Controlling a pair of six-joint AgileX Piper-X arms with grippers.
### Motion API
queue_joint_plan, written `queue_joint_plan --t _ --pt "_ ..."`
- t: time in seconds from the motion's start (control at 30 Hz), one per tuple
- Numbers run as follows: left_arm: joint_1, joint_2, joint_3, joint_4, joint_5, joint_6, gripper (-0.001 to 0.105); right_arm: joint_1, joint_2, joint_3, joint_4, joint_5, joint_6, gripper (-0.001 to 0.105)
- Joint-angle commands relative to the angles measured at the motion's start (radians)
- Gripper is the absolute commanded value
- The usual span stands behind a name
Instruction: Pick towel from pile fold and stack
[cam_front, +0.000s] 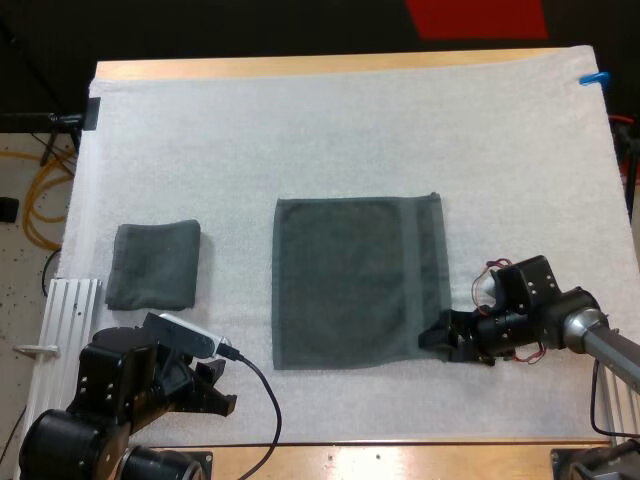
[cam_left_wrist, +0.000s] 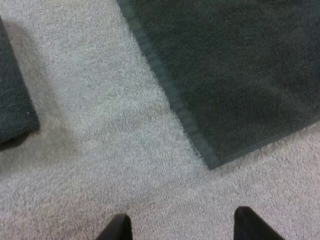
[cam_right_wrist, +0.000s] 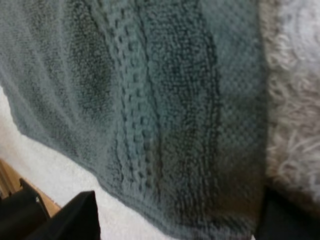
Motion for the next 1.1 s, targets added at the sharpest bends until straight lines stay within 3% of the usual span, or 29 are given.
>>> queue_joint_plan --t 0.0,0.07,0.17,0.33,0.57,0.77,1.07 --pt "0.001 -0.005 -0.001 -0.01 0.0 -0.008 0.043 0.002 0.026 0.017 0.015 0.034 -0.001 0.065" --pt "0.001 -0.005 -0.001 -0.01 0.0 -0.008 0.043 0.002 0.026 0.017 0.015 0.037 -0.004 0.062" --pt "0.001 -0.005 -0.001 -0.01 0.0 -0.008 0.043 0.002 0.026 0.017 0.015 0.058 -0.003 0.046" --pt "0.001 -0.005 -0.001 -0.01 0.0 -0.008 0.043 0.002 0.026 0.017 0.015 0.069 -0.021 0.0" --pt "0.001 0.005 -0.001 -0.067 0.026 -0.011 0.043 0.002 0.026 0.017 0.022 0.069 -0.042 0.0" --pt "0.001 0.099 0.021 -0.074 0.114 -0.056 0.043 0.002 0.026 0.017 0.022 0.069 -0.042 0.0" --pt "0.001 0.364 0.2 -0.271 0.292 -0.11 0.043 0.002 0.026 0.017 0.022 0.067 -0.05 0.0"
